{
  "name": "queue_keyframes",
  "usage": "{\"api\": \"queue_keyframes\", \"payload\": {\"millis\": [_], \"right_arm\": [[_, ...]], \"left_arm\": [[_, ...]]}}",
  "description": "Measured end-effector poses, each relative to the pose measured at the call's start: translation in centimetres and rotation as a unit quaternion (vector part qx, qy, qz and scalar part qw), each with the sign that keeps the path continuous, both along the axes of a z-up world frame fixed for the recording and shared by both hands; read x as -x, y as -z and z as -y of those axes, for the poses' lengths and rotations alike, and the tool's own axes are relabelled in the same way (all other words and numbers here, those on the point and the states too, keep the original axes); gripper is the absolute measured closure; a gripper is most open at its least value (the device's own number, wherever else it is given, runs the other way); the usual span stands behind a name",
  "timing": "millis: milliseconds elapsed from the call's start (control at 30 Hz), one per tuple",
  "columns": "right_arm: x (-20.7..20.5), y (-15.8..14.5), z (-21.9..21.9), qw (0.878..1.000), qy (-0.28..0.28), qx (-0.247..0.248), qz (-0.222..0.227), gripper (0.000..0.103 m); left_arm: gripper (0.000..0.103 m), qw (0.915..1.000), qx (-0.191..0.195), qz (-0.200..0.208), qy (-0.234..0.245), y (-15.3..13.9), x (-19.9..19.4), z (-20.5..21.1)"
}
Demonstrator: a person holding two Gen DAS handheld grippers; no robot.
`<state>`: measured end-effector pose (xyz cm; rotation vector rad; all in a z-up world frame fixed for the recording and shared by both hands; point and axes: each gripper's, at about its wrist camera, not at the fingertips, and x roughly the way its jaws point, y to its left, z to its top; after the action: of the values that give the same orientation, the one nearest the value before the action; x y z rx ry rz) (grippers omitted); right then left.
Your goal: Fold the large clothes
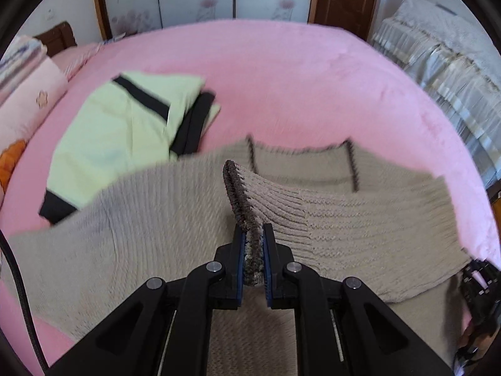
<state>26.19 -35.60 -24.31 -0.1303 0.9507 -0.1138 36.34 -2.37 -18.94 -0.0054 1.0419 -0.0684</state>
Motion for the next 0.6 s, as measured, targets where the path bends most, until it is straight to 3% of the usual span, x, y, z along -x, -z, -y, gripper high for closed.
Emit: {"api": "queue_keyframes", "payload": {"millis": [100, 200, 267, 333, 367, 500, 600], "right_arm": [[-0.1, 0.1, -0.3, 1.000, -0.005, 0.012, -0.005, 0.086], [0.1, -0.4, -0.2, 1.000, -0.012, -0.004, -0.011, 0.074], [0.5, -1.0, 0.0, 0.999, -0.027, -0.025, -0.015, 0.058], [1.0, -2.2, 0.4, 0.998, -0.044, -0.034, -0.015, 0.056], [1.3, -2.9, 0.7, 0.997, -0.056, -0.050, -0.018, 0.055], [1.6, -6.7, 2.3, 0.987, -0.078, -0.139, -0.011, 0.043], [0.1, -8.7, 3.8, 0.987, -0.053, -0.151, 0.016, 0.033]], "left_arm": [[0.095, 0.9994, -0.009, -0.031, -0.008, 3.8, 0.0, -0.5], [0.088, 0.9989, -0.014, -0.044, -0.013, 5.5, -0.2, -0.5], [0.073, 0.9985, -0.023, -0.046, -0.015, 5.2, -0.3, -0.4], [0.035, 0.9983, -0.011, -0.057, -0.007, 4.7, -0.4, -0.7], [0.030, 0.9984, -0.004, -0.056, -0.002, 4.5, -0.3, -1.0], [0.029, 0.9990, 0.015, -0.042, 0.011, 2.8, -0.4, -2.2], [0.029, 0.9992, 0.011, -0.039, 0.003, 2.3, -1.1, -2.5]]}}
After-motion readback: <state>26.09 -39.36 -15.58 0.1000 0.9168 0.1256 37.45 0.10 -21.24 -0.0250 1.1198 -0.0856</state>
